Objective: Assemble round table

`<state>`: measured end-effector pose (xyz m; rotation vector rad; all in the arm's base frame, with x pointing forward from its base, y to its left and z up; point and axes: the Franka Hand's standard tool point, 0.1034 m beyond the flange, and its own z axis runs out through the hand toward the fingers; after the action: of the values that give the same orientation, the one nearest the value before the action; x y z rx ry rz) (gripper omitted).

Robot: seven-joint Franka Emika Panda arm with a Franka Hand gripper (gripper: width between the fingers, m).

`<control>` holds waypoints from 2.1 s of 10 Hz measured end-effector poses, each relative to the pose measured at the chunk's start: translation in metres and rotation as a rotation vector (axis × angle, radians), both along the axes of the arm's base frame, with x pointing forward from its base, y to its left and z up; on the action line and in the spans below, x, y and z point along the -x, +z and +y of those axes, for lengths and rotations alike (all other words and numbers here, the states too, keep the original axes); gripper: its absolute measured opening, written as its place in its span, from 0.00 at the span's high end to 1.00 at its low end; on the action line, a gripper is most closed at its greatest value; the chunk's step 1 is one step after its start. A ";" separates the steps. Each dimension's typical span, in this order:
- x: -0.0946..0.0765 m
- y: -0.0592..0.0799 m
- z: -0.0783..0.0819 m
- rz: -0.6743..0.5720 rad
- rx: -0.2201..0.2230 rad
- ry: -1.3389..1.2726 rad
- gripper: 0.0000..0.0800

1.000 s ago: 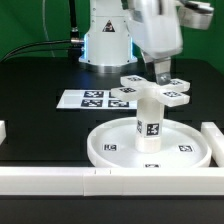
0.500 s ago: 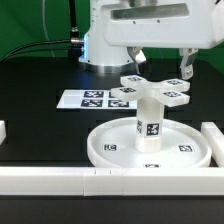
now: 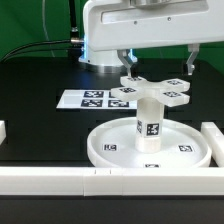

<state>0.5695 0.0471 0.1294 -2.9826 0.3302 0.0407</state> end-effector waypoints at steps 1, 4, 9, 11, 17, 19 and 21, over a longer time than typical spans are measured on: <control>0.000 0.001 0.004 -0.010 0.017 0.080 0.19; 0.000 0.000 0.004 -0.038 0.024 0.315 0.19; 0.000 -0.003 -0.001 -0.142 0.110 0.904 0.19; -0.001 0.000 -0.002 -0.155 0.124 1.065 0.19; 0.002 -0.006 -0.006 -0.187 0.143 1.482 0.19; 0.005 -0.011 -0.006 -0.182 0.139 1.485 0.19; 0.007 -0.017 -0.007 -0.172 0.132 1.484 0.19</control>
Offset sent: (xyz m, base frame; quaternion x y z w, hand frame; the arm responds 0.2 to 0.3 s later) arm 0.0000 0.0000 0.0000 0.0000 0.0000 -0.1938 0.9810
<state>0.5621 0.0400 0.1122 -2.5427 -1.8731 -0.0849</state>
